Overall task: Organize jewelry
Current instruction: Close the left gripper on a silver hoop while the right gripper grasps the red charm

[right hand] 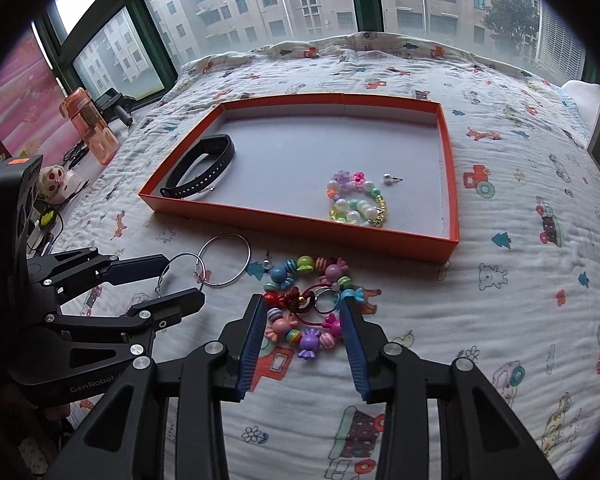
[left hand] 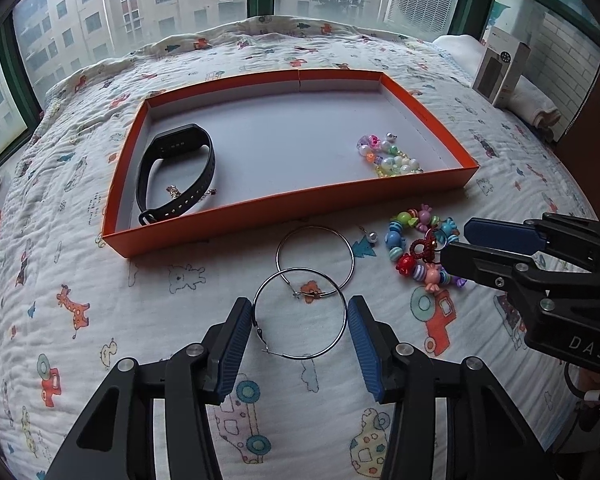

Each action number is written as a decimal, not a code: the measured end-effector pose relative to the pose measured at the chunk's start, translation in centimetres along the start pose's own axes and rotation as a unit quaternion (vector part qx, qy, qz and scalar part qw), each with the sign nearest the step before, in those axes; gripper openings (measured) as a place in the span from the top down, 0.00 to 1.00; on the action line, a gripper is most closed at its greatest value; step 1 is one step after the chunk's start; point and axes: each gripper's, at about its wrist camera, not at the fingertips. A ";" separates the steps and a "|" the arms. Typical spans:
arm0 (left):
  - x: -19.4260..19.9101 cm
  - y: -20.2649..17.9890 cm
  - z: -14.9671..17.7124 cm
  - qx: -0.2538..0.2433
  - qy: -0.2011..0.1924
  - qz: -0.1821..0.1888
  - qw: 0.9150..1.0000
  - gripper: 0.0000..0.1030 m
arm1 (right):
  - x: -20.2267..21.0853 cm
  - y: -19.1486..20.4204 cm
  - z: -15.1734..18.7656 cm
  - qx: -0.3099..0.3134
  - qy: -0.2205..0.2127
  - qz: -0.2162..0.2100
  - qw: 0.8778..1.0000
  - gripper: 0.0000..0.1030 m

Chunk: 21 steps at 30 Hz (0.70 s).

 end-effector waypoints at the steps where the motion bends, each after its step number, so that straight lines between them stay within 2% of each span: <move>1: 0.1 0.1 0.0 0.001 -0.001 0.000 1.000 0.49 | -0.2 0.2 0.0 0.001 0.003 -0.002 1.000 0.64; 8: 0.4 0.9 0.0 0.008 -0.006 0.003 1.000 0.49 | -1.6 0.6 -0.1 -0.002 0.018 0.003 1.000 0.76; 21: 1.1 1.8 0.0 0.020 -0.016 0.005 1.000 0.49 | -2.2 0.6 -0.3 -0.034 0.023 0.005 0.999 0.79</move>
Point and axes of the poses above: each gripper's, at about its wrist camera, not at the fingertips, and x roughly against the way its jaws point, y to its left, z to its underside, and after that the axes turned 6 degrees about -y, right-handed
